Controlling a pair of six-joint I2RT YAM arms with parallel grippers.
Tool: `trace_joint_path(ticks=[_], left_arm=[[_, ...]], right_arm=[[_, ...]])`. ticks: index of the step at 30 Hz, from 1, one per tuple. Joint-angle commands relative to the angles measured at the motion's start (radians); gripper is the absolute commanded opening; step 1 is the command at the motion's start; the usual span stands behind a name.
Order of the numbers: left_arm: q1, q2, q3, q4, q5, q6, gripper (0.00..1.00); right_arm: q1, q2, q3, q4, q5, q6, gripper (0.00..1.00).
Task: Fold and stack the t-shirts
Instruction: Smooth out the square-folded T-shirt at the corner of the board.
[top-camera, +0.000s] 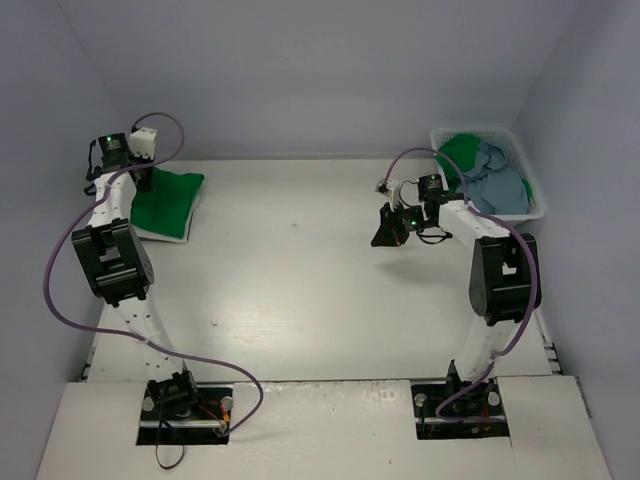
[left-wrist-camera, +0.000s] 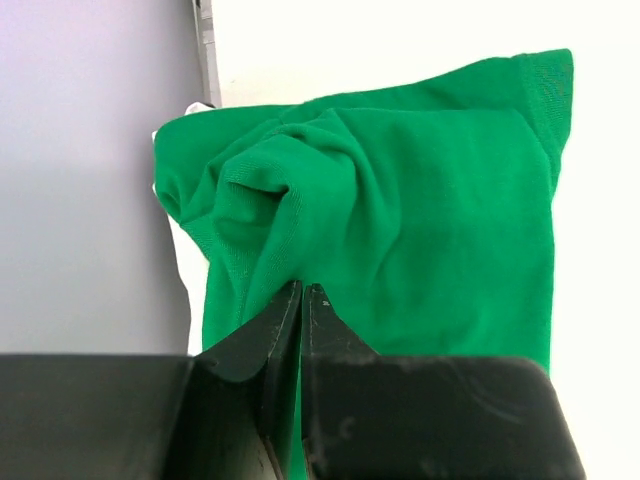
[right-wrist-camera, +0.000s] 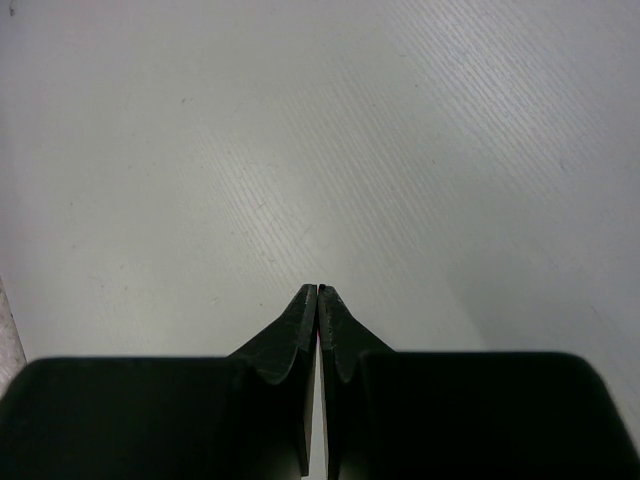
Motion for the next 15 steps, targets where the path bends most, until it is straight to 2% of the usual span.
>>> trace_joint_path(ticks=[1, 8, 15], left_arm=[[0.001, -0.071, -0.016, 0.064, -0.026, 0.033, 0.0], [0.003, -0.03, -0.042, 0.102, -0.059, 0.055, 0.0], [0.0, 0.024, -0.091, 0.217, -0.195, 0.082, 0.0]], right_arm=[[0.003, -0.013, 0.016, -0.004, -0.039, -0.015, 0.01], [0.003, -0.016, 0.005, -0.005, -0.035, -0.018, 0.01], [0.003, -0.007, 0.002, -0.007, -0.03, -0.023, 0.01]])
